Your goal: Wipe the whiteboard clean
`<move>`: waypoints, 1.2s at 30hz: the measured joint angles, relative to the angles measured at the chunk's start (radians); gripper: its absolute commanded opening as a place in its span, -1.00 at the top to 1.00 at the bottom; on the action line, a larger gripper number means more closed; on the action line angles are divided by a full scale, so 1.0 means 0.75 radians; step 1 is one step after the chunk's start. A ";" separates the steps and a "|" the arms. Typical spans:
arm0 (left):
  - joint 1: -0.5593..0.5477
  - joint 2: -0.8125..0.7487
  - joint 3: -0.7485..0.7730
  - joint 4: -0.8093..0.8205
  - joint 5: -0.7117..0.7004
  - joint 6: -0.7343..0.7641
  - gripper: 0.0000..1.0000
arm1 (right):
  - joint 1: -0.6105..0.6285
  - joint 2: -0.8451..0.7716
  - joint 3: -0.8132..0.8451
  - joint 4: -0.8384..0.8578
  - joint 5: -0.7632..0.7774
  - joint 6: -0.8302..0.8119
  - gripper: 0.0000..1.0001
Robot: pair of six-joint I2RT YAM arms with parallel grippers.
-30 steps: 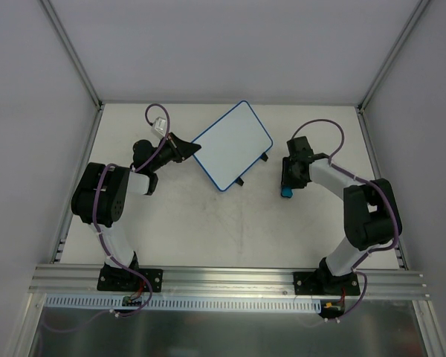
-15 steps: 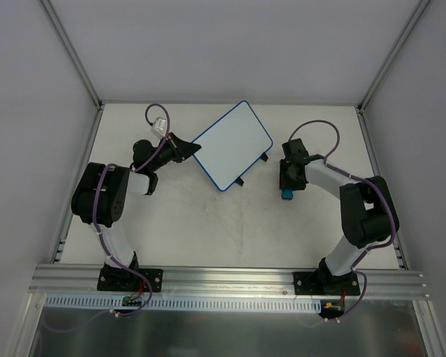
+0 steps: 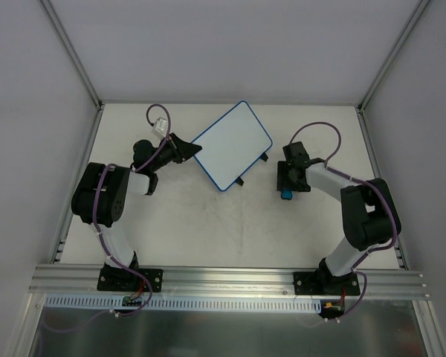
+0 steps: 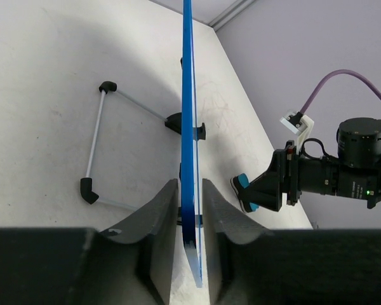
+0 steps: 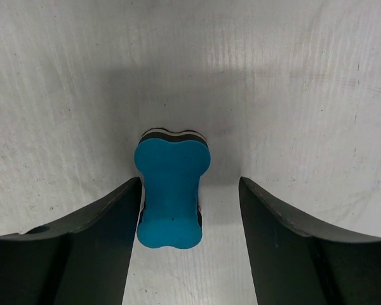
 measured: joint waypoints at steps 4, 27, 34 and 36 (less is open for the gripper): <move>0.000 0.002 -0.001 -0.009 0.010 0.008 0.28 | 0.000 -0.043 -0.029 0.011 0.005 0.000 -0.33; 0.104 -0.239 -0.107 -0.204 0.024 0.096 -0.98 | 0.000 -0.345 -0.097 0.087 0.017 -0.030 -0.59; 0.104 -0.539 -0.206 -0.399 -0.020 0.191 -0.98 | 0.000 -0.566 -0.105 0.104 0.003 -0.095 -0.98; 0.104 -0.640 -0.242 -0.493 -0.043 0.228 -0.98 | 0.000 -0.629 -0.139 0.115 -0.006 -0.105 -0.98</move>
